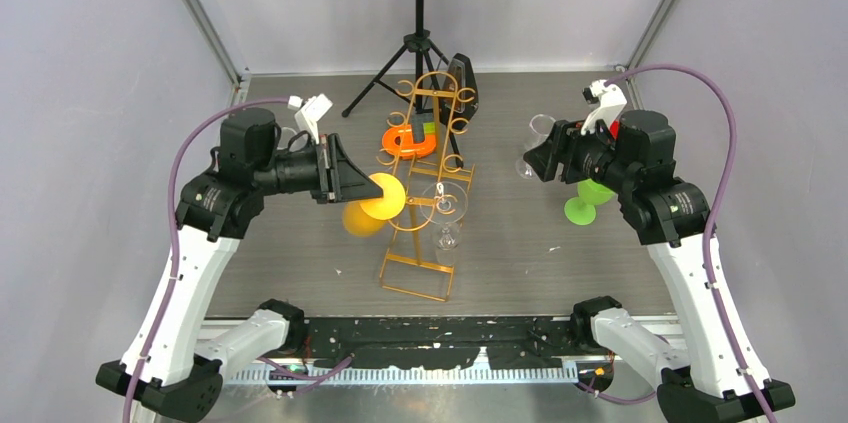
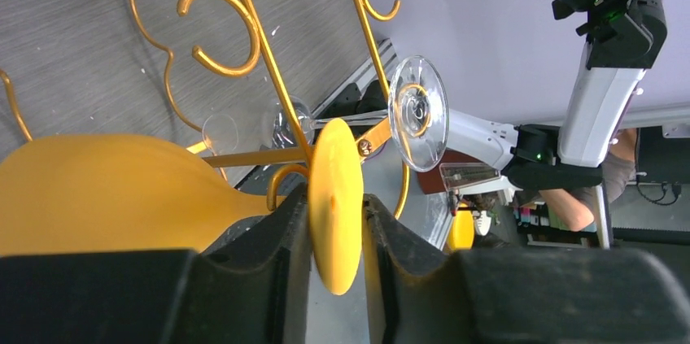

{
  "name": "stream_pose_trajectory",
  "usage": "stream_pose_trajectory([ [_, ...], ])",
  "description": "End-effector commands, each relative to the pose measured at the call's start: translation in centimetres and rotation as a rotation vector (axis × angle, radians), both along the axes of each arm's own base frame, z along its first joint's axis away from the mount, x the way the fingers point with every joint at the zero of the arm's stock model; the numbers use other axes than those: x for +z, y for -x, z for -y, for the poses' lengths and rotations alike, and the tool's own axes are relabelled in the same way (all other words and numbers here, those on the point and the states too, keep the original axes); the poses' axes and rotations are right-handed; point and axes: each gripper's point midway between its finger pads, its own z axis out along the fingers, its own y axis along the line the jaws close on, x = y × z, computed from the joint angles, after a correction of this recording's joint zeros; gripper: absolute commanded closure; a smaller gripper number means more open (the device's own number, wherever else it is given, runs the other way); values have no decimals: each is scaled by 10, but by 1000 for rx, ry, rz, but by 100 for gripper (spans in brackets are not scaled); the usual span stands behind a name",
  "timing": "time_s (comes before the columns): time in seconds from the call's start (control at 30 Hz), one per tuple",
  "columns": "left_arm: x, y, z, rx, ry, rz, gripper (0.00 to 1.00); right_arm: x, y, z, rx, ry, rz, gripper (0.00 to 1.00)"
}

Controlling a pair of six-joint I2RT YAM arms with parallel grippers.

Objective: Take the wine glass off the wine glass rack
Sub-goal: Pick up the wine glass from the wine rack.

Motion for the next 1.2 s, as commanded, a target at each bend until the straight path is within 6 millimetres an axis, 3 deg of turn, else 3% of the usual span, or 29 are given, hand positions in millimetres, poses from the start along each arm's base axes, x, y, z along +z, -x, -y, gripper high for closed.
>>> stream_pose_trajectory([
  [0.0, 12, 4, 3, -45, 37, 52, 77, 13, -3, -4, 13, -19, 54, 36],
  [0.3, 17, 6, 2, -53, 37, 65, 100, 11, -5, -5, 14, -23, 48, 36],
  [0.7, 40, -7, -1, 22, 49, 124, 100, 14, -4, -4, 13, -18, 51, 36],
  [1.17, 33, -15, -18, 70, 26, 122, 100, 12, -6, -5, 16, -20, 41, 36],
])
